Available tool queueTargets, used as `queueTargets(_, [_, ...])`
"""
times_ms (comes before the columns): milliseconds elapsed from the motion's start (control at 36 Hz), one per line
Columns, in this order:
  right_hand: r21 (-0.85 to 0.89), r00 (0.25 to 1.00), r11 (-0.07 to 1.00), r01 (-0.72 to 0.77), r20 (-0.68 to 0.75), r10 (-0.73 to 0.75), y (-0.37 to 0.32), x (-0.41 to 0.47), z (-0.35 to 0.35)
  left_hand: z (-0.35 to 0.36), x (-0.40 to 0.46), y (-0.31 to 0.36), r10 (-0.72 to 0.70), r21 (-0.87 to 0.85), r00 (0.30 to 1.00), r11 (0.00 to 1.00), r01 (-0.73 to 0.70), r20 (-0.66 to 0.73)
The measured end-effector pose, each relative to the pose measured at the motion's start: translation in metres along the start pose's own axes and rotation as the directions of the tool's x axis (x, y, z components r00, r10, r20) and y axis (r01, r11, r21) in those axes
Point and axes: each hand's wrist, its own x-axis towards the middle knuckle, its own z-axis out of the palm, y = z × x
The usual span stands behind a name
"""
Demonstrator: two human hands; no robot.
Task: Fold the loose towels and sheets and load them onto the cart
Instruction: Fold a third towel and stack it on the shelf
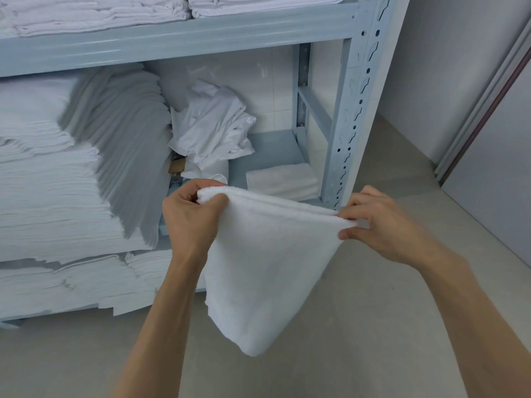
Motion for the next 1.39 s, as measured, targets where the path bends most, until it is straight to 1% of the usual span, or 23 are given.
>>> queueTargets(139, [-0.112,0.993,0.993,-0.025,-0.115,0.012,-0.002,0.0,0.005,-0.004,0.0,0.003,0.06,0.044,0.998,0.997,-0.06,0.011])
queueTargets(222, [-0.142,0.987,0.988,-0.059,-0.155,0.037,-0.003,0.001,0.005,-0.005,-0.002,0.001,0.068,0.065,0.998,0.996,-0.069,0.017])
queueTargets(278, [-0.172,0.987,0.982,-0.078,-0.151,0.051,-0.003,0.0,0.004,-0.005,-0.003,0.002,0.066,0.064,0.998,0.996,-0.067,0.025])
queueTargets(333, [-0.218,0.994,0.973,-0.071,-0.095,0.052,-0.003,-0.001,0.004,-0.002,-0.006,0.004,0.075,0.053,0.996,0.996,-0.077,0.042])
queueTargets(389, [-0.213,0.999,0.976,-0.037,0.014,0.041,-0.004,-0.002,0.008,0.004,-0.009,0.006,0.095,0.042,0.993,0.994,-0.098,0.067])
queueTargets(444, [-0.129,0.988,0.991,-0.019,0.149,0.039,-0.005,-0.004,0.017,0.008,-0.01,0.008,0.109,0.029,0.99,0.993,-0.112,0.087])
queueTargets(500, [-0.032,0.96,0.996,-0.078,0.268,0.084,-0.008,-0.008,0.027,0.01,-0.01,0.008,0.118,0.014,0.989,0.993,-0.12,0.094])
queueTargets(528, [-0.009,0.952,0.995,-0.102,0.289,0.1,-0.008,-0.01,0.031,0.011,-0.009,0.008,0.123,0.016,0.988,0.992,-0.126,0.097])
queueTargets(639, [-0.081,0.948,0.989,-0.126,0.285,0.144,-0.006,-0.014,0.04,0.009,-0.006,0.006,0.14,0.047,0.985,0.988,-0.145,0.1])
queueTargets(750, [-0.212,0.948,0.973,-0.093,0.281,0.152,-0.007,-0.014,0.04,0.007,-0.004,-0.002,0.123,0.09,0.986,0.987,-0.133,0.109])
queueTargets(806, [-0.267,0.94,0.961,-0.067,0.305,0.15,-0.005,-0.013,0.039,0.006,-0.004,-0.006,0.104,0.097,0.989,0.989,-0.114,0.104])
queueTargets(861, [-0.277,0.937,0.959,-0.058,0.317,0.148,-0.001,-0.014,0.036,0.004,-0.003,-0.008,0.088,0.093,0.991,0.991,-0.098,0.104])
queueTargets(917, [-0.253,0.957,0.965,-0.07,0.255,0.137,0.004,-0.015,0.031,0.001,0.0,-0.011,0.079,0.097,0.991,0.991,-0.09,0.109])
queueTargets(972, [-0.223,0.978,0.964,-0.142,0.12,0.171,0.011,-0.015,0.024,-0.001,0.002,-0.014,0.063,0.118,0.993,0.99,-0.074,0.099])
queueTargets(1028, [-0.184,0.968,0.951,-0.247,-0.003,0.251,0.014,-0.012,0.019,0.001,0.002,-0.016,0.048,0.126,0.995,0.99,-0.059,0.087])
queueTargets(1083, [-0.139,0.952,0.942,-0.305,-0.062,0.3,0.014,-0.01,0.019,0.006,-0.001,-0.014,0.042,0.111,0.995,0.992,-0.052,0.096])
queueTargets(1111, [-0.083,0.95,0.948,-0.307,-0.084,0.3,0.014,-0.008,0.019,0.01,-0.002,-0.012,0.035,0.091,0.993,0.995,-0.045,0.111])
queueTargets(1167, [0.112,0.951,0.957,-0.266,-0.129,0.279,0.009,-0.004,0.017,0.016,-0.005,-0.005,0.025,0.019,0.988,0.999,-0.028,0.156])
queueTargets(1222, [0.28,0.959,0.937,-0.207,-0.131,0.251,-0.004,0.004,0.013,0.02,-0.008,0.002,0.02,-0.065,0.975,0.998,-0.006,0.221])
queueTargets(1250, [0.305,0.97,0.936,-0.177,-0.107,0.218,-0.014,0.01,0.013,0.022,-0.009,0.006,0.026,-0.095,0.967,0.996,-0.002,0.252])
queueTargets(1333, [0.265,0.993,0.958,-0.113,0.014,0.113,-0.04,0.033,0.027,0.031,-0.01,0.014,0.067,-0.161,0.942,0.987,-0.014,0.328])
queueTargets(1361, [0.244,0.995,0.964,-0.103,0.033,0.097,-0.044,0.04,0.031,0.033,-0.009,0.016,0.09,-0.186,0.939,0.982,-0.029,0.332])
queueTargets(1389, [0.228,0.997,0.97,-0.083,0.015,0.082,-0.047,0.046,0.032,0.034,-0.008,0.017,0.107,-0.211,0.94,0.977,-0.039,0.323])
